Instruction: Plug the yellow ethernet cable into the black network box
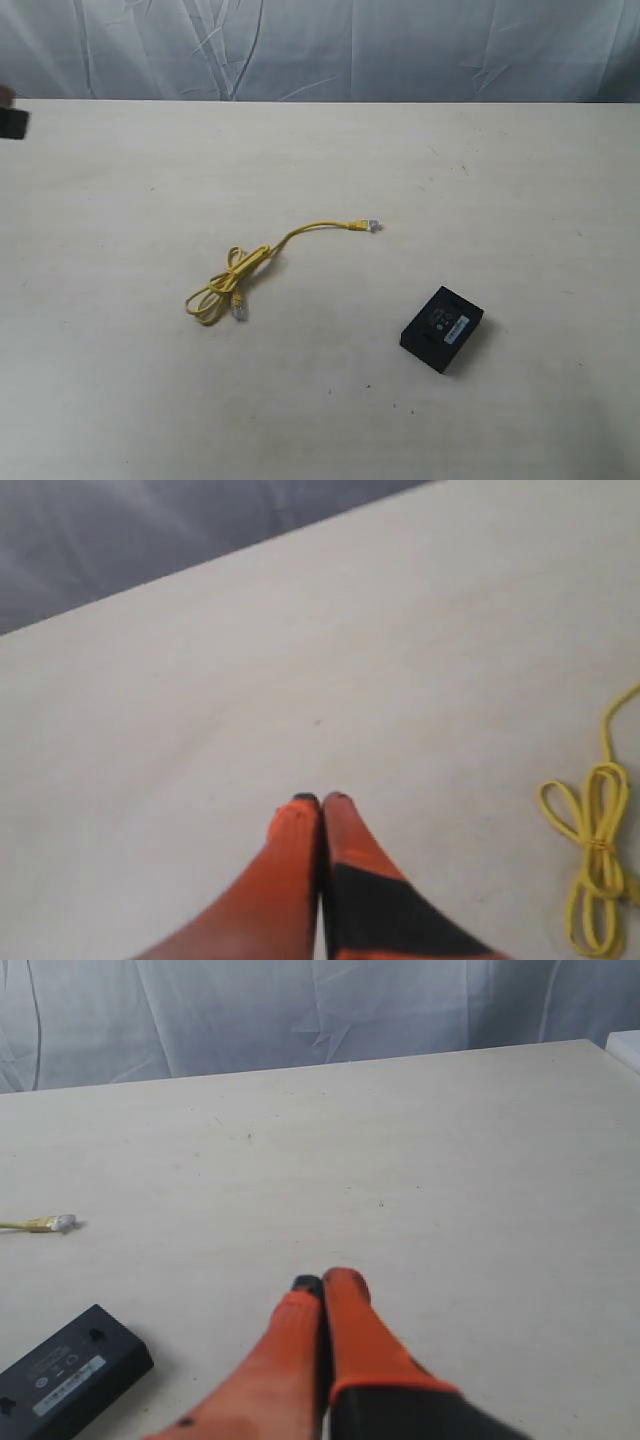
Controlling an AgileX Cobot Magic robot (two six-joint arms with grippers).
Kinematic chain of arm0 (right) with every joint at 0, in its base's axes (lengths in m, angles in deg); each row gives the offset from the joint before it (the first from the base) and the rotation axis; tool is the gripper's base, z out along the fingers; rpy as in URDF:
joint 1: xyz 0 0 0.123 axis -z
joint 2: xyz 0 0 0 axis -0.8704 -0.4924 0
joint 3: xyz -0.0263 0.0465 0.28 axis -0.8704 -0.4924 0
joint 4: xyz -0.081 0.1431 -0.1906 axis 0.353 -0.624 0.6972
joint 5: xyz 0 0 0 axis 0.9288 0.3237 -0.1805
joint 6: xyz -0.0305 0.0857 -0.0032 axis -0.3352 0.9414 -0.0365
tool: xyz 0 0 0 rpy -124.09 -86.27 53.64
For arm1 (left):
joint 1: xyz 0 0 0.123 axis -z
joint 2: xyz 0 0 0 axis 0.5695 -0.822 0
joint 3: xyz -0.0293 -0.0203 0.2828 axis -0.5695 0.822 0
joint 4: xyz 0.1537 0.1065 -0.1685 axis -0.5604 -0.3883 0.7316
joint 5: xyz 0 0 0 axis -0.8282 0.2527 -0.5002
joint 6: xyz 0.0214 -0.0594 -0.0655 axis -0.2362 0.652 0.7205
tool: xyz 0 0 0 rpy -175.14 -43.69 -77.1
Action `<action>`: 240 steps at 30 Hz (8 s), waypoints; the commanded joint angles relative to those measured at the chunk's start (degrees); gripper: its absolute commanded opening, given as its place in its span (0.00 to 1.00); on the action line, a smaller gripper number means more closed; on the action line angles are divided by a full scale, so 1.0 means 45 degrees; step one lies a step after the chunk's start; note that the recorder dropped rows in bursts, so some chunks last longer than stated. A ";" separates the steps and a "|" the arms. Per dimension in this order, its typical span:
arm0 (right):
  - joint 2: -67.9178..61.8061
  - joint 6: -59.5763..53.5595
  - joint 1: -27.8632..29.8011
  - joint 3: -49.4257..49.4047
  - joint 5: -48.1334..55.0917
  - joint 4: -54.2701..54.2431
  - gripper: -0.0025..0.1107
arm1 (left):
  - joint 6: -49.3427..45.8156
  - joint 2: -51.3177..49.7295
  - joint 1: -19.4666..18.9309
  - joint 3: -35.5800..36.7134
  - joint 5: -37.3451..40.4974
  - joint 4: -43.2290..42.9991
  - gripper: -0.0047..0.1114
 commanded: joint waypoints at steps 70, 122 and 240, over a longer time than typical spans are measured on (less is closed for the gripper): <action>0.0081 0.0013 0.0061 -0.0033 -0.0126 0.0027 0.01 | -0.3136 -0.5518 0.4699 -0.2836 0.2293 -0.1589 0.04; -1.6485 -0.5998 -0.3346 0.6445 0.2625 -0.9710 0.01 | -0.3136 -0.4236 0.4699 -0.1381 0.1863 -0.0271 0.04; -2.3095 -1.2722 -0.1594 0.8650 0.0801 -1.6025 0.01 | -0.1919 -1.0690 1.0087 -0.4490 0.0213 0.0254 0.04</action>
